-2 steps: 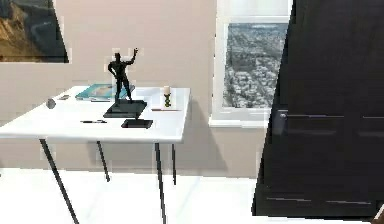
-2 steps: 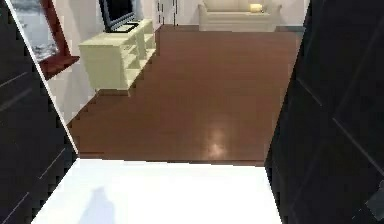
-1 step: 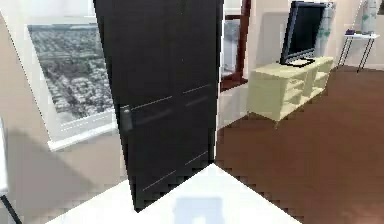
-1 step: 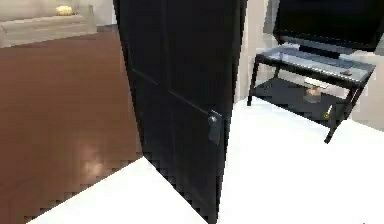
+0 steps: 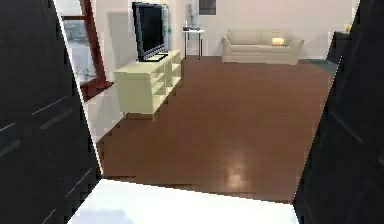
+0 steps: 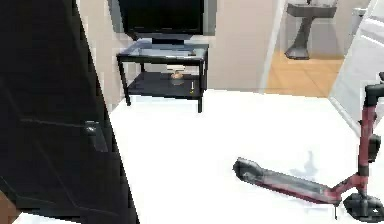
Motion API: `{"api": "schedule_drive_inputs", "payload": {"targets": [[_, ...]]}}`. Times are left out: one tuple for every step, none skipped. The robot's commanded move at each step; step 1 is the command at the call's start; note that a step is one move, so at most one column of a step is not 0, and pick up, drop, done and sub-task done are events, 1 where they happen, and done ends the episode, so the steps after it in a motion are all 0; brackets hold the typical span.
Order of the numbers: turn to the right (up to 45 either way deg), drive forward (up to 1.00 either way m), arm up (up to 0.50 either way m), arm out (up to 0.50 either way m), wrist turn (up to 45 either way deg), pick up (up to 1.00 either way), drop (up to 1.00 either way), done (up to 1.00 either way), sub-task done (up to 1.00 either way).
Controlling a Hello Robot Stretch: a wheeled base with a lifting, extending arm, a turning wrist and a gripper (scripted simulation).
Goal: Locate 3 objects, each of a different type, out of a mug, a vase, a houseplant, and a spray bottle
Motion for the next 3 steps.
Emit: {"api": "schedule_drive_inputs", "payload": {"targets": [[0.0,1.0,0.0,0.0,0.0,0.0,0.0,0.0,0.0],[6.0,0.0,0.0,0.0,0.0,0.0,0.0,0.0,0.0],[0.0,0.65,0.0,0.0,0.0,0.0,0.0,0.0,0.0]]}}
